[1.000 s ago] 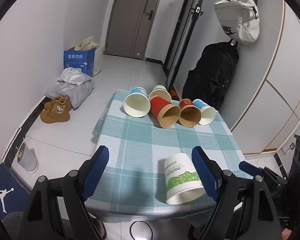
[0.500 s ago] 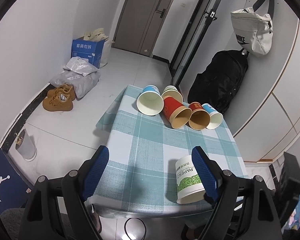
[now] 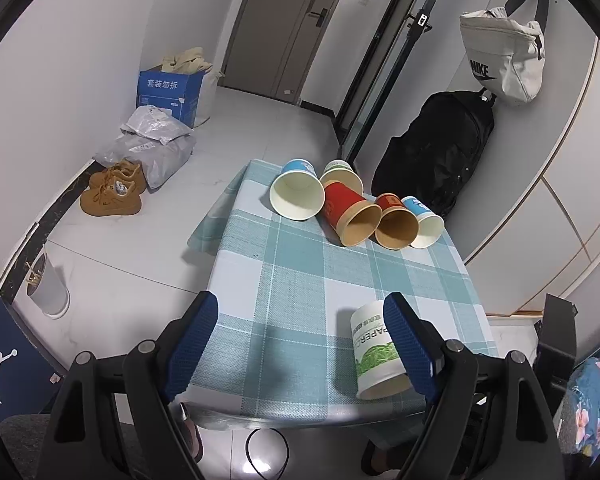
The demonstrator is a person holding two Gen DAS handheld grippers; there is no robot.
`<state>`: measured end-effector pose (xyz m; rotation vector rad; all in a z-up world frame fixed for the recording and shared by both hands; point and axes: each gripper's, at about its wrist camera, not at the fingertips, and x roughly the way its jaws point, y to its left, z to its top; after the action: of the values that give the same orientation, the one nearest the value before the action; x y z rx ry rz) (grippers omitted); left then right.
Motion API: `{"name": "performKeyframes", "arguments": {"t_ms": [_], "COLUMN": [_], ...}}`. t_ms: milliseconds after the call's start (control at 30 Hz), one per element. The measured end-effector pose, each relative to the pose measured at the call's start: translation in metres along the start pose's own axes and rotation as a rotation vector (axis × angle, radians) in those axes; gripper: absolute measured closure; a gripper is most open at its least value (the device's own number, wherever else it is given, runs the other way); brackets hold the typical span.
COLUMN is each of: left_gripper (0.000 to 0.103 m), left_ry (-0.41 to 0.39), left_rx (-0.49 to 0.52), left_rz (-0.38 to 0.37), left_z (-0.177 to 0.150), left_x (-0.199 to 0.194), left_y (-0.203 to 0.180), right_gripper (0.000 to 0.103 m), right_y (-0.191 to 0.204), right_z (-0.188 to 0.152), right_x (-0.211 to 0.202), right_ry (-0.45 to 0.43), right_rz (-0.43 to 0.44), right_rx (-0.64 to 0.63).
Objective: Flip cup upright
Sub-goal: 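Move the right gripper to the green-leaf cup and grasp its rim, then tilt the cup upright with the right gripper, opening facing up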
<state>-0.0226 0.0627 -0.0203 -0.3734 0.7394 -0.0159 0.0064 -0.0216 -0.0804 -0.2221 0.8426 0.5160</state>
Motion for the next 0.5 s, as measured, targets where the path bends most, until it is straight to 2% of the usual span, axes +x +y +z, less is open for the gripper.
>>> {"name": "performKeyframes", "arguments": {"t_ms": [233,500], "left_gripper": [0.021,0.021], "left_ry": [0.011,0.020], "left_rx": [0.002,-0.004], "left_rz": [0.000,-0.003], "left_z": [0.000,0.001], "left_x": [0.002,0.004], "left_y": [0.000,-0.001], "right_gripper": [0.099,0.101], "right_y": [-0.007,-0.012], "right_z": [0.001,0.005], "right_x": [-0.001,-0.012], "right_ry": [-0.005,-0.038], "right_rz": [-0.020,-0.007], "right_rx": [0.034,0.059]}}
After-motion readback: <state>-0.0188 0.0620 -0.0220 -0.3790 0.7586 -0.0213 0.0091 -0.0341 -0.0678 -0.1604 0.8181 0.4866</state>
